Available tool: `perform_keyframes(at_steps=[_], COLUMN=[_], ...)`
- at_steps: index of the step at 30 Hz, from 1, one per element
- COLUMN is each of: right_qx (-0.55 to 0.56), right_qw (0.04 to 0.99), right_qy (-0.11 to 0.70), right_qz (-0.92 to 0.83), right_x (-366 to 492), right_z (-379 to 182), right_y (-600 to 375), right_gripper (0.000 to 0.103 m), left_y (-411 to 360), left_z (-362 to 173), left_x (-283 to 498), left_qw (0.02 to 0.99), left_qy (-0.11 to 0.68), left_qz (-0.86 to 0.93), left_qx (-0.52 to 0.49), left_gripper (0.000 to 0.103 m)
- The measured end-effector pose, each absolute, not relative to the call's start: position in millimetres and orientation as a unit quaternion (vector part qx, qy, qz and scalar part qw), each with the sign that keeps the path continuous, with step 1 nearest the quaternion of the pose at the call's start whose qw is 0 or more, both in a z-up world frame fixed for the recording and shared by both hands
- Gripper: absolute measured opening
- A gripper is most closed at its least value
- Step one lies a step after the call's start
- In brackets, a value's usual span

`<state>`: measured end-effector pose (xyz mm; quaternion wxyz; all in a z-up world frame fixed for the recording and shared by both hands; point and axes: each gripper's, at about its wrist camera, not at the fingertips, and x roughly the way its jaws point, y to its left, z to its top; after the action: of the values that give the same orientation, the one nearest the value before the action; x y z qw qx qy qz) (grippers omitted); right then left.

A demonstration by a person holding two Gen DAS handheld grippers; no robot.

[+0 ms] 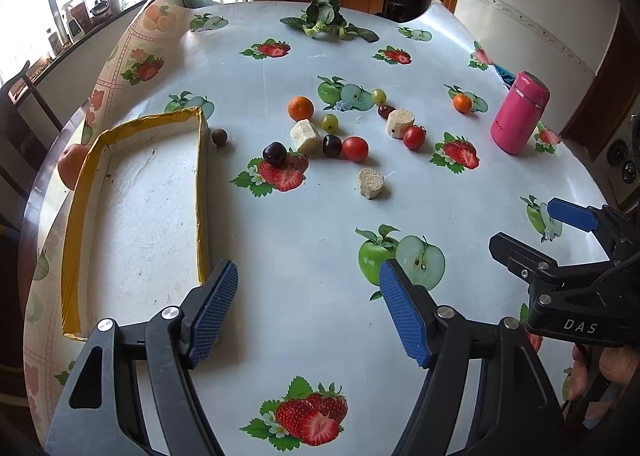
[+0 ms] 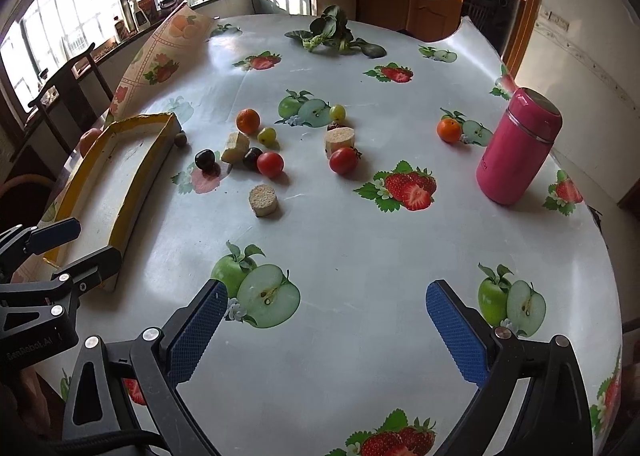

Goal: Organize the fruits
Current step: 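Move left gripper toward beige round slice while right gripper approaches red cherry tomato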

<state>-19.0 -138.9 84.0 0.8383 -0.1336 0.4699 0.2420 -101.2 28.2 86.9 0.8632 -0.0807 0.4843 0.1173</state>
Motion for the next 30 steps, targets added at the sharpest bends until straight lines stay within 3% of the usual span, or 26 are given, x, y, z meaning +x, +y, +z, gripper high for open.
perform_keyframes(at_steps=[30], right_qx=[-0.133], right_qw=[0.843], right_qy=[0.474], right_qz=[0.219], right_x=[-4.1], right_z=[75.7], right_y=[-147.8], right_gripper=[0.099], left_y=[31.9], left_z=[61.6], left_x=[-84.3], left_qw=[0.844], left_qy=[0.517], left_qz=[0.106], left_qx=[-0.093], left_gripper=[0.073])
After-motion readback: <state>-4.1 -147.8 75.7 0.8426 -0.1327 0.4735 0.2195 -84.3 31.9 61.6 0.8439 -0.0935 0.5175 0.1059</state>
